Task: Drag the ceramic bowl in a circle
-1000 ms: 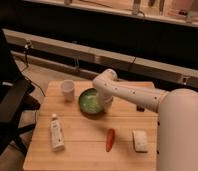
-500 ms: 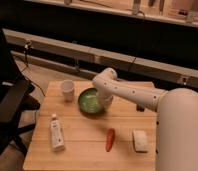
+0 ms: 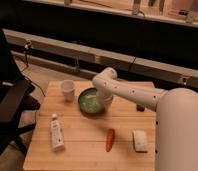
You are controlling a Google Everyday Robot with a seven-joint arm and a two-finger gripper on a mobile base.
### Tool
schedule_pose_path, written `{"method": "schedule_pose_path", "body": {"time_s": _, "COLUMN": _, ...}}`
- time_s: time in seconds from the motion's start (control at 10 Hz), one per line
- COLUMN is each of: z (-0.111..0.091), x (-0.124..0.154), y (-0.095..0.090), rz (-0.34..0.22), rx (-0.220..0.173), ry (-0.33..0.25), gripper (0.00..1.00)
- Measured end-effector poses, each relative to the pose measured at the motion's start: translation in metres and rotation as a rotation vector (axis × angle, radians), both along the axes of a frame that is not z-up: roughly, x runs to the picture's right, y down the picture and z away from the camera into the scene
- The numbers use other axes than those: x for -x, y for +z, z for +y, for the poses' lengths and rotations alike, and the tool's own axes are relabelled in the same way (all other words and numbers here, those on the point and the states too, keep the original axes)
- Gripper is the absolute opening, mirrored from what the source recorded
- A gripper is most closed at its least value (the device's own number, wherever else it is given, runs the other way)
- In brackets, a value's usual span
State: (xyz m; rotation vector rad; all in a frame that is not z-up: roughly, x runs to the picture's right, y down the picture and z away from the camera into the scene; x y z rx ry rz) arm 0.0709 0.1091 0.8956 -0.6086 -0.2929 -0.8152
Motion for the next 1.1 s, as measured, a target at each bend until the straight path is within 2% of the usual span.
{"method": "schedule_pose_path", "body": {"time_s": 0.2, "z": -0.016, "x": -0.020, "y": 0.004, "rz": 0.000, "rx": -0.015, "ry": 0.049, "gripper": 0.00}}
{"method": "schedule_pose_path", "body": {"time_s": 0.4, "z": -0.024, "x": -0.030, "y": 0.005, "rz": 0.008, "rx": -0.025, "ry": 0.071, "gripper": 0.00}}
{"method": "schedule_pose_path", "body": {"time_s": 0.6, "z": -0.030, "x": -0.055, "y": 0.003, "rz": 0.043, "rx": -0.038, "ry": 0.104, "gripper": 0.00}}
{"method": "schedule_pose_path", "body": {"time_s": 0.8, "z": -0.026, "x": -0.088, "y": 0.001, "rz": 0.094, "rx": -0.040, "ry": 0.145, "gripper": 0.00}}
{"method": "schedule_pose_path", "body": {"time_s": 1.1, "z": -0.002, "x": -0.131, "y": -0.010, "rz": 0.175, "rx": -0.014, "ry": 0.181, "gripper": 0.00}}
